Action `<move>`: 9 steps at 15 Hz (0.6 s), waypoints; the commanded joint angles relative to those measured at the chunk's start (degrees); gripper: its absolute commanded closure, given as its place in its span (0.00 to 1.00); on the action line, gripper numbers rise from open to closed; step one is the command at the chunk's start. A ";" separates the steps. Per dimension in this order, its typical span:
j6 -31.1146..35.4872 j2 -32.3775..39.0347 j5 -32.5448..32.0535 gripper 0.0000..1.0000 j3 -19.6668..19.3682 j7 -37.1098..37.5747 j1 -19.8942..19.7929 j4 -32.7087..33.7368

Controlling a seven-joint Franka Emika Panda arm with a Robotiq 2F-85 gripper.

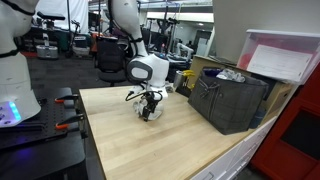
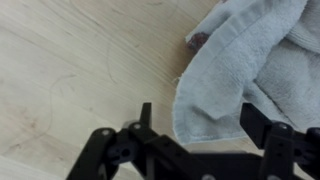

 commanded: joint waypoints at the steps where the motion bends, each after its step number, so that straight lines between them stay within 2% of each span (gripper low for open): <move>1: 0.50 -0.57 4.85 0.42 3.10 -6.94 -2.50 0.09; 7: 0.70 -1.98 10.32 0.88 6.49 -13.46 -3.83 -1.22; 9: 0.77 -2.43 11.43 0.99 7.02 -14.69 -3.89 -1.53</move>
